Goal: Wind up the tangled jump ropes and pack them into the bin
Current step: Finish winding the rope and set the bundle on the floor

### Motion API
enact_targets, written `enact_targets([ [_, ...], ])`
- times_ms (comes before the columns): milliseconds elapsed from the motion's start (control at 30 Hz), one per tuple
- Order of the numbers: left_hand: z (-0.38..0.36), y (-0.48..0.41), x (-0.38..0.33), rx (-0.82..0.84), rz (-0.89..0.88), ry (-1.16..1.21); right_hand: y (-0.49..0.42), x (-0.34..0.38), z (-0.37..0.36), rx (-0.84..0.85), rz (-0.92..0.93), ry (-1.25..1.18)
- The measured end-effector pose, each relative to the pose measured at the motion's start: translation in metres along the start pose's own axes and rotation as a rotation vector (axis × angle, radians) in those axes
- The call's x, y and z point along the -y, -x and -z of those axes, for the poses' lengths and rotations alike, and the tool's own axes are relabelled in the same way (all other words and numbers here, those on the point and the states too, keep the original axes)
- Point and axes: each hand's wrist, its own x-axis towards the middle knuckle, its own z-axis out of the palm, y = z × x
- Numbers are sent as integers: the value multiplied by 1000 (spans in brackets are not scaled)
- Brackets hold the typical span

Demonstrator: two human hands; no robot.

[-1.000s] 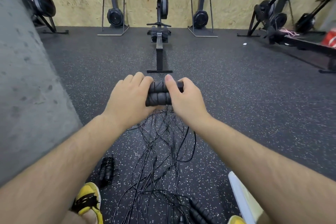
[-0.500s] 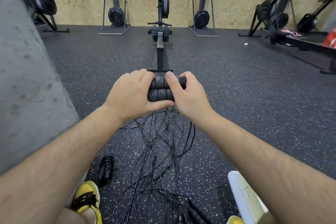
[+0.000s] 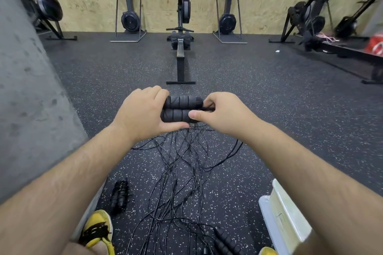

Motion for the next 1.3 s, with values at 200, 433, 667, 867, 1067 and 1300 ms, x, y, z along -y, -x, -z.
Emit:
enact_targets([
  [200, -4, -1, -4, 10, 13, -15, 4, 5, -9, -96, -6, 4],
  [433, 1, -2, -3, 5, 6, -13, 3, 1, -5, -111, 217, 88],
  [667, 2, -4, -10, -1, -46, -11, 0, -3, -6, -137, 305, 178],
  [867, -1, -1, -8, 33, -29, -12, -1, -4, 6, -83, 473, 312],
  [1067, 4, 0, -7, 73, -57, 149, -17, -21, 21, -70, 576, 301],
  [1300, 24, 0, -19, 43, -1, 382, -21, -36, 2, -74, 361, -68],
])
